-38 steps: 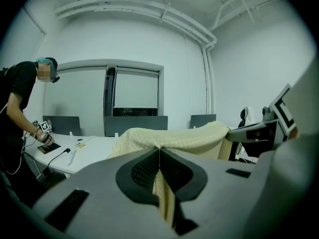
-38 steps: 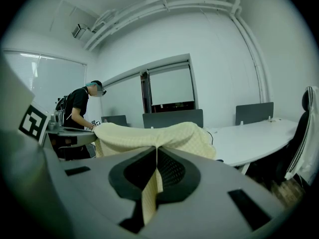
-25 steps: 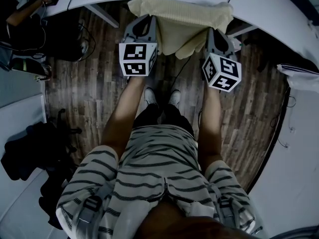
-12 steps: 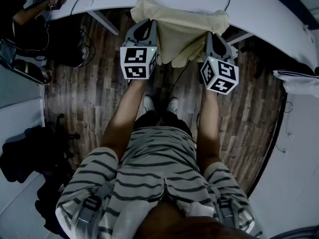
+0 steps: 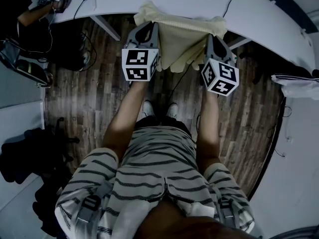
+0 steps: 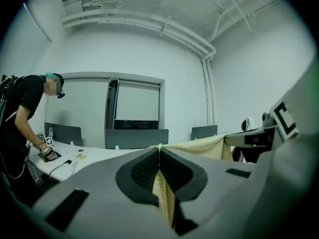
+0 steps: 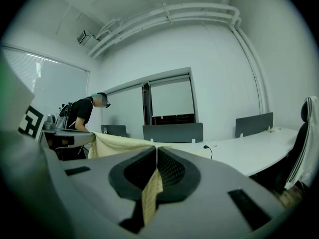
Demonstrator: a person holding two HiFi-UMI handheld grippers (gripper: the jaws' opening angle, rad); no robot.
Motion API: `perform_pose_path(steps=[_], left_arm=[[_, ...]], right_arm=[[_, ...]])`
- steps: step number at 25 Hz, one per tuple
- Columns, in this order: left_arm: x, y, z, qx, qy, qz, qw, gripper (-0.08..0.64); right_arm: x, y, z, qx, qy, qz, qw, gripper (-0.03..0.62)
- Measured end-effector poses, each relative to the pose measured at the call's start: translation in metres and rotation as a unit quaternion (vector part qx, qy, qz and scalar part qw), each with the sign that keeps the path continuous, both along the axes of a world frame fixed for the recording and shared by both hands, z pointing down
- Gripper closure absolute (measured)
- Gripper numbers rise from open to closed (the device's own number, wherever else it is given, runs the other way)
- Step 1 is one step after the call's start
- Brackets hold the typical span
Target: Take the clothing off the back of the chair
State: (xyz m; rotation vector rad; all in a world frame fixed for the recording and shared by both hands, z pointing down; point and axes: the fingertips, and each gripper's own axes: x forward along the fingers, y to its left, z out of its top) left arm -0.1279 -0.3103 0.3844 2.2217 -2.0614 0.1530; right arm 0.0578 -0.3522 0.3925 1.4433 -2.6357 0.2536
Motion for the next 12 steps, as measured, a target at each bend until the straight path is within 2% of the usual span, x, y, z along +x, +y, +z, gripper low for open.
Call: perform_pose_path(steps=[12], left_arm=[[-0.001, -0.004, -0.019, 0.021, 0.005, -0.001, 0.9998, 0.535]], right_arm=[[-0.002, -0.006, -0.022, 0.023, -0.006, 0.003, 1.000, 0.571]])
